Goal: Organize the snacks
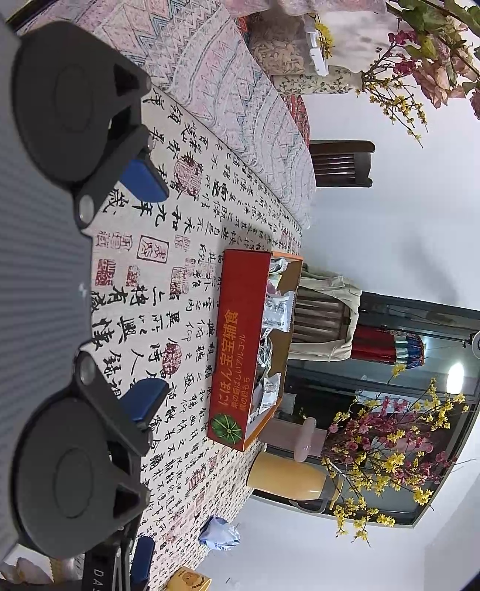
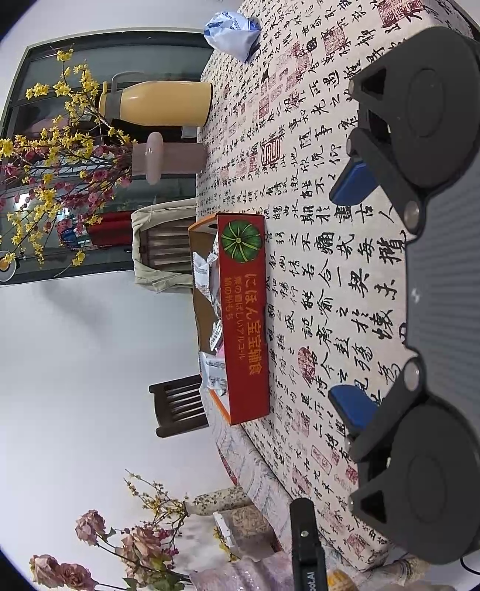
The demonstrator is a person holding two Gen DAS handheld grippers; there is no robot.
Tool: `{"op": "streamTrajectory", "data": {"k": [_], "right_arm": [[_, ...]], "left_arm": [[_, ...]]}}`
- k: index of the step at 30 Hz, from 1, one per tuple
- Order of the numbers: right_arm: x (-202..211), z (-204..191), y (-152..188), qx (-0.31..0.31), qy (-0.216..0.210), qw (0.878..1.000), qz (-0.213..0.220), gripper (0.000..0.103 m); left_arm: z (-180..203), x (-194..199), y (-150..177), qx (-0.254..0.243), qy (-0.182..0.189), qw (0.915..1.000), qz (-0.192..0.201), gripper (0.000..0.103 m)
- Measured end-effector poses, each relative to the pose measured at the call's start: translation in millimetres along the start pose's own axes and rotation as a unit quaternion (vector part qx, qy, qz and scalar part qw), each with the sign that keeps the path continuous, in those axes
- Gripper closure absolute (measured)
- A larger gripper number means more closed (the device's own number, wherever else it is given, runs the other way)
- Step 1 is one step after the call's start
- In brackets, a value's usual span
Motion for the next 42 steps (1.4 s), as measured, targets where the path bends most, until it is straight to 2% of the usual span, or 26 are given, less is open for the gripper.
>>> {"op": "streamTrajectory", "data": {"k": [42], "right_arm": [[0.0,0.1,-0.3,0.0,0.0,1.0,-0.001,0.0]], "left_arm": [[-0.9,-0.8,2.6,0.001,-0.001,1.0,0.0,0.0]]}}
Point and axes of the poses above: each gripper's, at about its wrist camera, not at the fingertips, and x roughly against the way its jaws point, z to its right, y to its underside, the point moved 8 cm from there along -x, roughly the way its jaws point, and after that the axes turned 15 degrees about x, right-handed, at the moved point
